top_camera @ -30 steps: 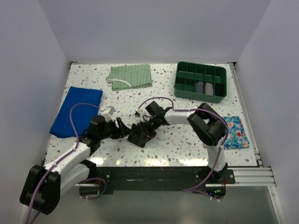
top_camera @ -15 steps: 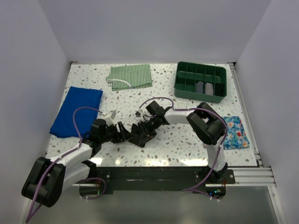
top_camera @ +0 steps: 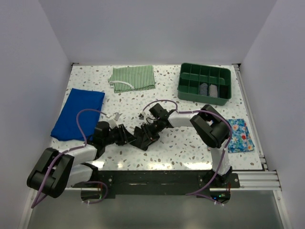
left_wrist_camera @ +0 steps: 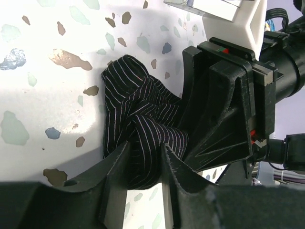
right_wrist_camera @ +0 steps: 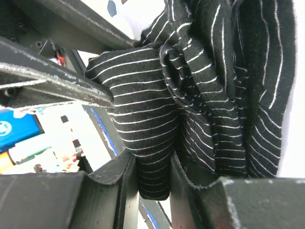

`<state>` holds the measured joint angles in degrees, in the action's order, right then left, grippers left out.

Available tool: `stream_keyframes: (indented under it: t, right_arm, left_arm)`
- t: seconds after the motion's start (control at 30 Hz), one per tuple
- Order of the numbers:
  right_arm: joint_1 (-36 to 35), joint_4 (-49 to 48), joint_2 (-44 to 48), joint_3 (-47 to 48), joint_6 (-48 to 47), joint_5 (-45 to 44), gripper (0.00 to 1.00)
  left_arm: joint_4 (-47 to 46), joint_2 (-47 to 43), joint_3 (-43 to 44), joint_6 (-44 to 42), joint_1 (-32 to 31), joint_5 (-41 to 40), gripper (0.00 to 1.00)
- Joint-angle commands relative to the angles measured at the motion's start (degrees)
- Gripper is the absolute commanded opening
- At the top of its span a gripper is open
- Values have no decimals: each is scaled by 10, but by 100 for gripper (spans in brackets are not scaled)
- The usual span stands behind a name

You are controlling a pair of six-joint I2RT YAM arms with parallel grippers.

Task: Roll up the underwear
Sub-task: Roll the underwear to the center of the board.

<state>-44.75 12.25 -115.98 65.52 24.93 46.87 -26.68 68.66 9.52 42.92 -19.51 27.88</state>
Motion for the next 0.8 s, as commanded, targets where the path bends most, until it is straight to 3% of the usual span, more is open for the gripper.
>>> stream_keyframes:
  t: [0.0,0.33,0.6,0.77]
  right_arm:
    - [1,-43,0,-32,29,-18,9]
    - [0,-71,57,-50,40,-47,41]
    - [0,-14,120,-44,-2,-92,46]
    - [-1,44,160,-41,-38,-169,48]
  left_arm:
    - [7,29,-12,-12,3,-32,31]
    - [29,84,37,-62,1,-32,20]
    - [53,90,44,-86,-5,-46,19]
    - [55,102,52,-91,-21,-51,19]
